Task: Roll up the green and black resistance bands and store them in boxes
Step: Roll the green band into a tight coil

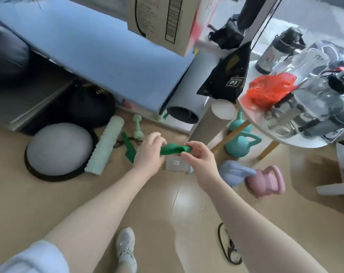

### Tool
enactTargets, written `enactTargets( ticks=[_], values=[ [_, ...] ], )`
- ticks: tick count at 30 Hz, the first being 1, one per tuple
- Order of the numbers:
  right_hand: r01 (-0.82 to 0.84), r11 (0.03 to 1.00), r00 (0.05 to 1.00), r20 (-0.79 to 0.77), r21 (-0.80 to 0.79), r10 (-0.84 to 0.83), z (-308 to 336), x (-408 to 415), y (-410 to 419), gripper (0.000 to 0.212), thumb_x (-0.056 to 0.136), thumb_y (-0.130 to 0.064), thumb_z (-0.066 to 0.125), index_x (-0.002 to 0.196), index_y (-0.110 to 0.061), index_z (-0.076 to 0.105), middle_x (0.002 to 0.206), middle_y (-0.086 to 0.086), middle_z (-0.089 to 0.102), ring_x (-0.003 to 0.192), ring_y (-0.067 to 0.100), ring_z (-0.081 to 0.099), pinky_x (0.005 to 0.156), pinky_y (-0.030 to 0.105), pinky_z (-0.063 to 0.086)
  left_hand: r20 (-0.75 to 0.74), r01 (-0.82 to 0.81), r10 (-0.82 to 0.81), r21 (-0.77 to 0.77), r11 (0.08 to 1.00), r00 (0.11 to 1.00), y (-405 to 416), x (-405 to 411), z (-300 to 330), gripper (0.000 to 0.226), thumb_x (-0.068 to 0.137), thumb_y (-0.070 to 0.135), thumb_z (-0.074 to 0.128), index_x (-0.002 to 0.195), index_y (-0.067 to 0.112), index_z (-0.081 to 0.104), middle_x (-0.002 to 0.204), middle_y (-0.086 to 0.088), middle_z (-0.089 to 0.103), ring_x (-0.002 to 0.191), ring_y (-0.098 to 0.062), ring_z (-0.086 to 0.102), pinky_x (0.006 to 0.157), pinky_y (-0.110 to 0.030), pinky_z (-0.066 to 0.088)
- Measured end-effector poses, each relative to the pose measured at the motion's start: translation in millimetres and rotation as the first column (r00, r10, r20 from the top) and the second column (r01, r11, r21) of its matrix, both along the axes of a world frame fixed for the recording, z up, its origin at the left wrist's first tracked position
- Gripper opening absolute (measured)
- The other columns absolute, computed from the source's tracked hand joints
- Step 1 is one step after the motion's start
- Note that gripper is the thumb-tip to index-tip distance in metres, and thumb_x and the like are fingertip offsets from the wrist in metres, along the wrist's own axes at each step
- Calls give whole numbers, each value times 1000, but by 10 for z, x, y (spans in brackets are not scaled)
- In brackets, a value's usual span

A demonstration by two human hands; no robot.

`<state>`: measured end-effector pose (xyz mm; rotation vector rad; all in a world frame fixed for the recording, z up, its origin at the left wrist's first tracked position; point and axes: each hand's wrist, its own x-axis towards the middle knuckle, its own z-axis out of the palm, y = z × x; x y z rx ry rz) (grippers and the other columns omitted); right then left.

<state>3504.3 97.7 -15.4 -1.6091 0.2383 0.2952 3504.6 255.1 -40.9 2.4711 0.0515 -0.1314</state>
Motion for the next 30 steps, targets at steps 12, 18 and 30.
enactTargets(
  ticks=[12, 18, 30],
  values=[
    [-215, 933, 957, -252, -288, 143, -2715, -896, -1618, 25, 72, 3, 69, 90, -11, 60, 81, -4, 64, 73, 10, 61, 59, 7, 45, -924, -921, 47, -383, -67, 381, -2132, -1262, -2636, 41, 99, 37, 34, 96, 6, 59, 89, -8, 68, 81, -19, 64, 77, -34, 49],
    [-279, 883, 951, -236, -377, 200, -3557, -1417, -2084, 24, 73, -1, 69, 88, -11, 55, 82, 4, 66, 72, 17, 61, 58, 15, 46, -921, -923, 96, -382, -44, 377, -2574, -1560, -3459, 20, 95, 26, 48, 101, 13, 62, 92, -3, 69, 81, -17, 64, 77, -30, 51],
    [-8, 948, 996, -90, -318, -22, -5560, -1455, -2127, 15, 82, -20, 66, 73, -27, 56, 97, -6, 60, 92, 21, 65, 84, 36, 52, -696, -711, 188, -619, 334, 694, -2567, -1371, -5230, 14, 88, 1, 56, 100, 9, 57, 94, -7, 66, 86, -16, 64, 73, -19, 54]
  ],
)
